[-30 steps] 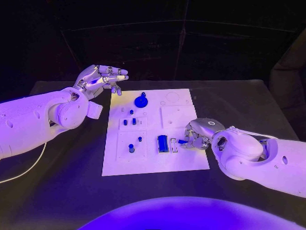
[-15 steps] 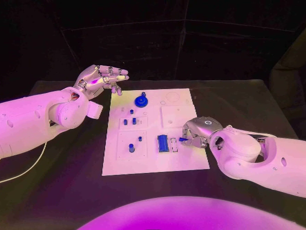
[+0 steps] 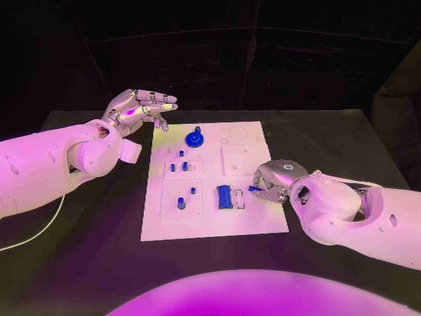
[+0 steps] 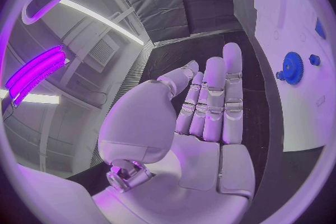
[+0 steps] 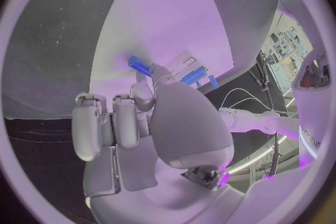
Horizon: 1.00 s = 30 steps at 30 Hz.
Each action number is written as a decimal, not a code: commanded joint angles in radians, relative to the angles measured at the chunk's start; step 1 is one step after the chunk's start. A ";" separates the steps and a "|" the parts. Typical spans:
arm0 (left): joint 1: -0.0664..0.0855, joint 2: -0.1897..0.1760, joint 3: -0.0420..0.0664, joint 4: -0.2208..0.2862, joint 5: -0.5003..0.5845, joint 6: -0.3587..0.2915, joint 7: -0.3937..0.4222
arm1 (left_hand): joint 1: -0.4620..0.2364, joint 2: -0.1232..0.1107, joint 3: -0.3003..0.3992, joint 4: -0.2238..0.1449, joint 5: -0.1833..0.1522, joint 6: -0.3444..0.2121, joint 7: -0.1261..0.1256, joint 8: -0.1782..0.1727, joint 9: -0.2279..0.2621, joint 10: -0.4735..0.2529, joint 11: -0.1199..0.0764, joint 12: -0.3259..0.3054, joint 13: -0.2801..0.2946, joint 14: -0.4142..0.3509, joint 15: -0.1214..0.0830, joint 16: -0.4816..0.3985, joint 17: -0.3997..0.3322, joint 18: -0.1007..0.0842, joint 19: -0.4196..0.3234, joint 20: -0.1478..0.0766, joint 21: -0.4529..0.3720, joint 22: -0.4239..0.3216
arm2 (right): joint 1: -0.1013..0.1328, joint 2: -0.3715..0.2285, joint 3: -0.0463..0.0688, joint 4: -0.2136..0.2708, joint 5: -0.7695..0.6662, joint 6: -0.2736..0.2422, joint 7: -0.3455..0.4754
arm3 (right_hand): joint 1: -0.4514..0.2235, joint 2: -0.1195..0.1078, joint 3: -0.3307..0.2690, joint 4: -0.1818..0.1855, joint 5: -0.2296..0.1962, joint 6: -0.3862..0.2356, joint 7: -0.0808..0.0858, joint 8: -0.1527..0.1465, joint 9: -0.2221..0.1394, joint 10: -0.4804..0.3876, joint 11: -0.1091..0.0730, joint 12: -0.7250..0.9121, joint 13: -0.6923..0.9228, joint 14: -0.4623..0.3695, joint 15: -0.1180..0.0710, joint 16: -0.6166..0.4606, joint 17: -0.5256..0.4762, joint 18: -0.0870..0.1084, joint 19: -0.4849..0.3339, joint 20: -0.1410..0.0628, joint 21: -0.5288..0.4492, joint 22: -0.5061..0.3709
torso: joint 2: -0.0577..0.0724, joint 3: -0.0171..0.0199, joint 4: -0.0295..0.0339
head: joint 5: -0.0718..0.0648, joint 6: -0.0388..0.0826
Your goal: Assemble the parts on the task board
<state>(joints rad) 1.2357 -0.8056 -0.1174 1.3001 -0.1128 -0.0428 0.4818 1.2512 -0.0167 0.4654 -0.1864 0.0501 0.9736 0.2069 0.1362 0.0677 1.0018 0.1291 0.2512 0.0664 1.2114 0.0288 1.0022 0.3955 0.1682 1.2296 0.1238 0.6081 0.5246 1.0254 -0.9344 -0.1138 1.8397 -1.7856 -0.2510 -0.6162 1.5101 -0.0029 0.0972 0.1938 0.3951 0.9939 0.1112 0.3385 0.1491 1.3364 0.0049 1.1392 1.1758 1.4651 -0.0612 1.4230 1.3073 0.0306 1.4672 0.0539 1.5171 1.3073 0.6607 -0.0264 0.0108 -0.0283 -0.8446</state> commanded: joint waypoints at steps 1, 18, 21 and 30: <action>0.001 0.001 0.000 0.001 0.004 0.013 0.002 | 0.005 0.002 -0.004 -0.004 0.002 -0.009 -0.001 0.004 0.000 -0.009 0.001 0.004 0.000 -0.007 0.002 0.003 -0.001 0.013 -0.006 -0.001 -0.005 -0.002 | -0.008 -0.004 -0.008 -0.005 0.080 0.024 -0.030 | -0.031 -0.035 0.031 0.013 0.005 0.047 -0.028 -0.017 -0.005 0.012 -0.003 -0.002 0.004 0.067 -0.004 0.004 0.079 -0.014 0.066 -0.008 0.004 0.213 | 0.001 -0.0002 -0.0003 | 0.001 -0.001; 0.001 -0.001 0.000 0.003 0.004 0.014 0.001 | 0.005 0.002 -0.004 -0.004 0.002 -0.009 -0.001 0.004 0.000 -0.009 0.001 0.004 0.000 -0.007 0.002 0.003 -0.001 0.013 -0.006 -0.001 -0.005 -0.002 | -0.007 -0.019 -0.007 0.047 0.127 -0.192 0.012 | -0.106 -0.106 0.107 0.044 -0.023 0.089 -0.035 -0.040 -0.004 0.035 -0.008 0.025 0.028 0.072 -0.008 0.016 0.094 -0.017 0.074 -0.011 0.013 0.223 | 0.000 -0.0008 -0.0006 | 0.006 0.000; 0.001 -0.001 0.000 0.004 0.004 0.014 0.001 | 0.005 0.002 -0.004 -0.004 0.002 -0.009 -0.001 0.004 0.000 -0.009 0.001 0.004 0.000 -0.007 0.002 0.003 -0.001 0.013 -0.006 -0.001 -0.005 -0.002 | -0.007 -0.018 -0.007 0.056 0.144 -0.212 0.015 | -0.114 -0.111 0.110 0.046 -0.029 0.093 -0.036 -0.041 -0.003 0.037 -0.009 0.028 0.030 0.072 -0.008 0.018 0.096 -0.018 0.075 -0.012 0.015 0.224 | 0.000 -0.0008 -0.0011 | 0.005 -0.001; 0.001 -0.004 0.000 0.007 0.004 0.014 0.000 | 0.005 0.002 -0.004 -0.004 0.002 -0.009 -0.001 0.004 0.000 -0.009 0.001 0.004 0.000 -0.007 0.002 0.003 -0.001 0.013 -0.006 -0.001 -0.005 -0.002 | -0.007 -0.009 -0.007 0.058 0.217 -0.219 0.003 | -0.193 -0.121 0.095 0.081 0.042 0.123 -0.047 -0.038 0.009 0.058 -0.017 0.048 0.048 0.076 -0.014 0.030 0.111 -0.022 0.084 -0.016 0.027 0.236 | 0.001 -0.0013 0.0005 | 0.005 -0.003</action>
<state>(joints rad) 1.2357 -0.8092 -0.1179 1.3047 -0.1128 -0.0399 0.4789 1.2512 -0.0167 0.4654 -0.1864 0.0501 0.9737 0.2068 0.1362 0.0676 0.9986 0.1323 0.2511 0.0664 1.2114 0.0288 1.0022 0.3956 0.1683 1.2296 0.1237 0.6081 0.5238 1.0170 -0.9451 -0.1213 1.8968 -1.6184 -0.4384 -0.6135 1.3222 -0.1255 0.1923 0.2711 0.4336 1.1129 0.0657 0.2980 0.1580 1.3885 -0.0145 1.1853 1.2225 1.4672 -0.0702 1.4491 1.3073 0.0217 1.4664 0.0454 1.5410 1.3074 0.6611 -0.0276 0.0110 -0.0227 -0.8475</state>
